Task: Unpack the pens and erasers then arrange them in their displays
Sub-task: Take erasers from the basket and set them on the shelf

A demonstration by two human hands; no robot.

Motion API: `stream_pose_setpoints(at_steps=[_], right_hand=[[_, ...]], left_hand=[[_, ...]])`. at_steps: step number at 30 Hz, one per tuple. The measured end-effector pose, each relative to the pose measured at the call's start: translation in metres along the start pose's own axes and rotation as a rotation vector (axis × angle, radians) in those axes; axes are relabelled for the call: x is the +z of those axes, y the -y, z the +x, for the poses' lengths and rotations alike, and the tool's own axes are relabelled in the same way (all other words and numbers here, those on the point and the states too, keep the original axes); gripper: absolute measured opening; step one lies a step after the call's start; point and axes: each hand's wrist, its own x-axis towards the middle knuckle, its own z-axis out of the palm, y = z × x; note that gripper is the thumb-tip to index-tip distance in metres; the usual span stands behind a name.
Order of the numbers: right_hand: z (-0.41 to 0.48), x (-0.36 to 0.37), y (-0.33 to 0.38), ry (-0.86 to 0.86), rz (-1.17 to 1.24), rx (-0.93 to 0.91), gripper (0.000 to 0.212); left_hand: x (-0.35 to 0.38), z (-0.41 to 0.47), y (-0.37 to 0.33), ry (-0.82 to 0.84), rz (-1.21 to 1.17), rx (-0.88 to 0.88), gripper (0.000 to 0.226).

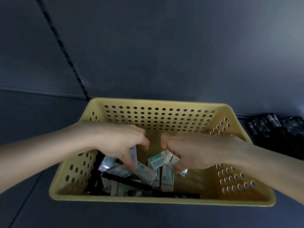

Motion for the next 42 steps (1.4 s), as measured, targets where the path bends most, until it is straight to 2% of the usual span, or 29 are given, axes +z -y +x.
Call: stream_pose_setpoints(at_steps=[4,9,12,16,22,25,27,31,37,42], right_hand=[[-0.004,-0.004,-0.001,-0.071,0.074,-0.014,0.024],[-0.007,-0.022,0.004,-0.056,0.244,-0.088,0.015],[-0.003,-0.02,0.006,-0.018,0.119,-0.107,0.013],[0.0,-0.015,0.006,0.049,0.067,-0.086,0.014],[-0.001,-0.014,0.003,0.075,0.031,0.003,0.043],[-0.004,-0.021,0.004,0.14,0.078,-0.024,0.027],[-0.007,-0.024,0.005,0.202,0.121,-0.049,0.024],[-0.01,-0.023,0.01,0.307,0.112,-0.105,0.019],[-0.01,-0.02,0.015,0.353,0.051,-0.121,0.022],[-0.013,-0.018,0.014,0.435,0.01,-0.046,0.027]], left_hand=[[0.004,-0.001,0.004,0.01,0.027,0.017,0.034],[-0.003,-0.01,0.005,-0.146,-0.371,0.112,0.019],[-0.005,-0.011,0.0,-0.057,-0.436,0.123,0.013],[-0.002,-0.004,-0.006,-0.004,-0.356,0.107,0.011],[0.001,-0.001,-0.012,0.068,-0.337,0.045,0.028],[0.0,0.0,-0.015,0.129,-0.275,0.045,0.031],[0.0,-0.002,-0.015,0.178,-0.222,0.053,0.03],[-0.001,-0.005,-0.015,0.117,-0.171,0.047,0.033],[0.002,-0.004,-0.014,0.062,-0.27,0.084,0.017],[0.003,-0.004,-0.013,0.029,-0.348,0.131,0.024]])
